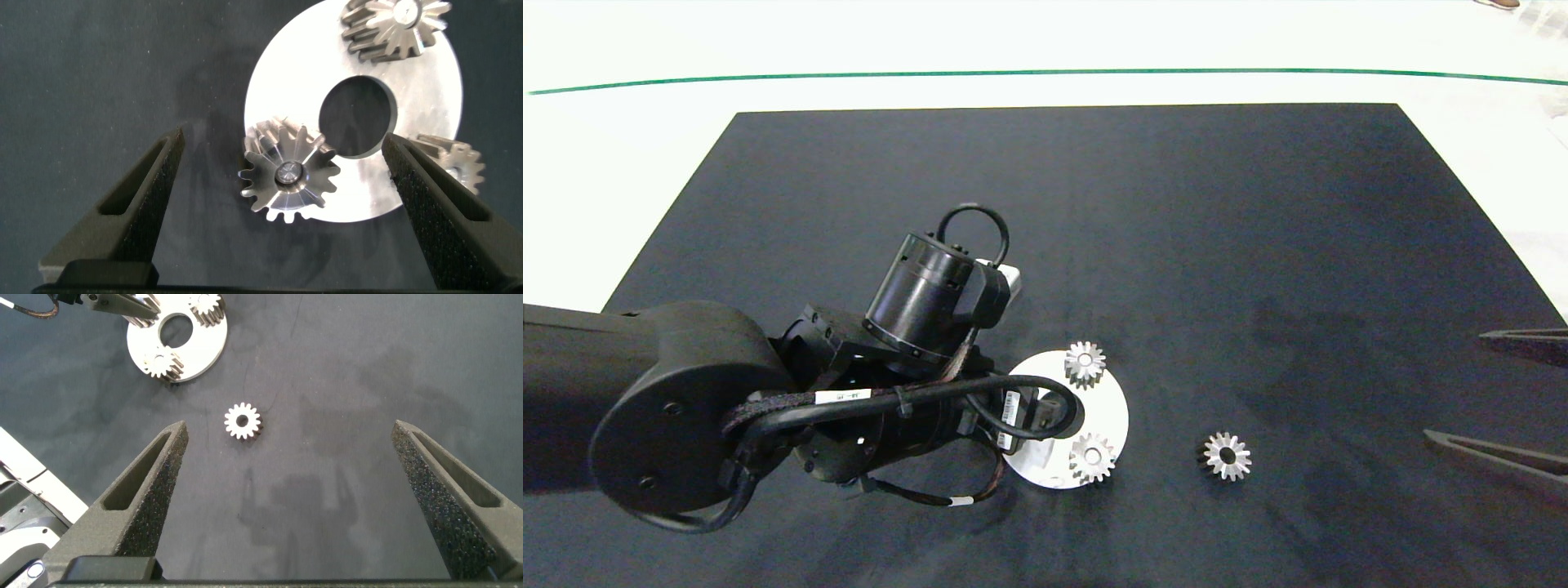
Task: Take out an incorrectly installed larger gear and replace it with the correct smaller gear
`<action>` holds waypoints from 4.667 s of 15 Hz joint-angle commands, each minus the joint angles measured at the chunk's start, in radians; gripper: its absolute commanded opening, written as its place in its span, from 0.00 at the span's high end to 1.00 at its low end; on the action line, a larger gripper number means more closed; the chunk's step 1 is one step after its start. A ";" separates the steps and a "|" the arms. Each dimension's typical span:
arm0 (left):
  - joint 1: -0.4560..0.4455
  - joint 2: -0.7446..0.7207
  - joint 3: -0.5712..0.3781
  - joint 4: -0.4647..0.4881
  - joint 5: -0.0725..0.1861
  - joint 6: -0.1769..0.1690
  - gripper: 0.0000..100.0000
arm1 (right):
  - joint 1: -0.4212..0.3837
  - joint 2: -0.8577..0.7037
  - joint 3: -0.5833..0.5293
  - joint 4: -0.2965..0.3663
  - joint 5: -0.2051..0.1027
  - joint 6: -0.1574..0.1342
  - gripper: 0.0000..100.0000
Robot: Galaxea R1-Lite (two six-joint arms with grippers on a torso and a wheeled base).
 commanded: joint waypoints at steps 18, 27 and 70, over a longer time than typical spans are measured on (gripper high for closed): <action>-0.014 0.027 0.081 -0.071 0.047 -0.006 0.16 | 0.007 0.001 0.004 0.000 0.001 -0.001 0.00; -0.011 0.026 0.079 -0.075 0.049 0.013 0.34 | 0.007 0.001 0.004 0.000 0.001 -0.001 0.00; -0.052 0.009 0.121 -0.144 0.080 0.019 0.90 | 0.016 0.015 0.016 -0.002 0.001 -0.023 0.00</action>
